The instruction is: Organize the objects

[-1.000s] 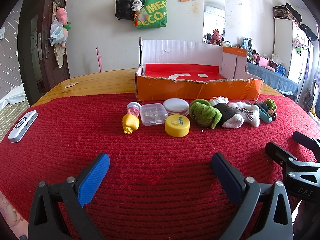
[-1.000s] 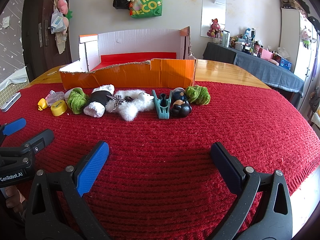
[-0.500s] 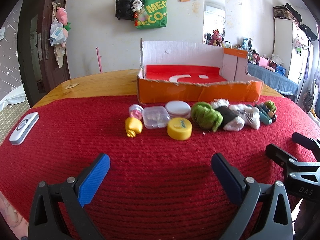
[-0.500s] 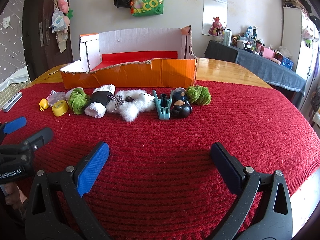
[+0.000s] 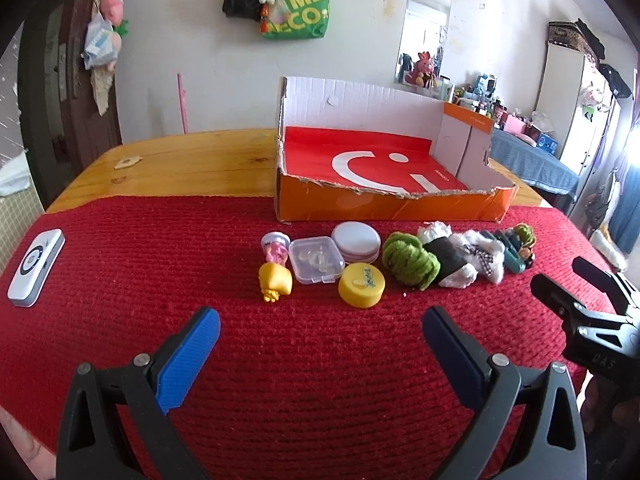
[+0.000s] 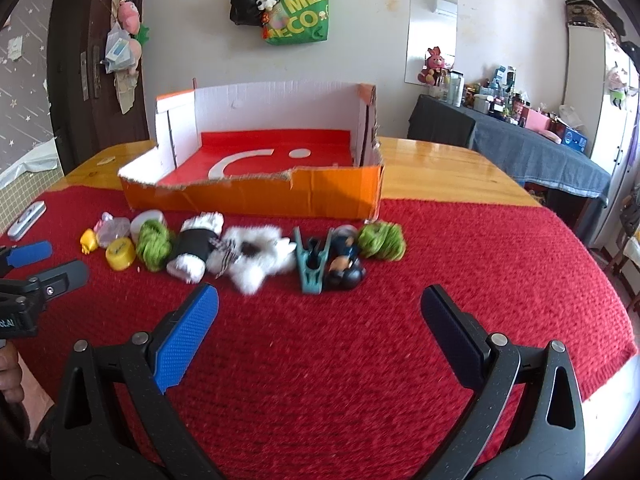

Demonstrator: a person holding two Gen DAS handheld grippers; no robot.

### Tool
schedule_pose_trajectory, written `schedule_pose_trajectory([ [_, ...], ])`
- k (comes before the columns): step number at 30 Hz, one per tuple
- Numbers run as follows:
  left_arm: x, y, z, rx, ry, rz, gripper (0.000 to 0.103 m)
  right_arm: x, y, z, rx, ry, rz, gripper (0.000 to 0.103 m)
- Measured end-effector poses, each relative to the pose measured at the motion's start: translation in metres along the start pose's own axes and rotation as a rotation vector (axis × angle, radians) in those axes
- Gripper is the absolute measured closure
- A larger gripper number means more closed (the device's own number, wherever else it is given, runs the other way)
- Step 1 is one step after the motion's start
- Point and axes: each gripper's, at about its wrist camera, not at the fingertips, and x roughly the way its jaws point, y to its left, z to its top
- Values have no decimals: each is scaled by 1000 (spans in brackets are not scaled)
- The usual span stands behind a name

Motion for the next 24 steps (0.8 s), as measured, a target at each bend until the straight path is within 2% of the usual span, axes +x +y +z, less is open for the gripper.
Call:
schedule_pose_trajectory([
  [5,3,15,17,-43,73,-67,0,5,-14,17,12,8,0,0],
  [10,23,34,27,-71,168,-78,0,24,-34,32,41,59,-5,0],
  [15,41,50,29,-69,233,-37,0,45,-55,43,79,114,-11,0],
  [20,46,55,32,-18,256,-20,0,59,-69,52,89,164,-15,0],
  [24,49,56,32,18,268,-12,0,69,-80,56,116,208,27,0],
])
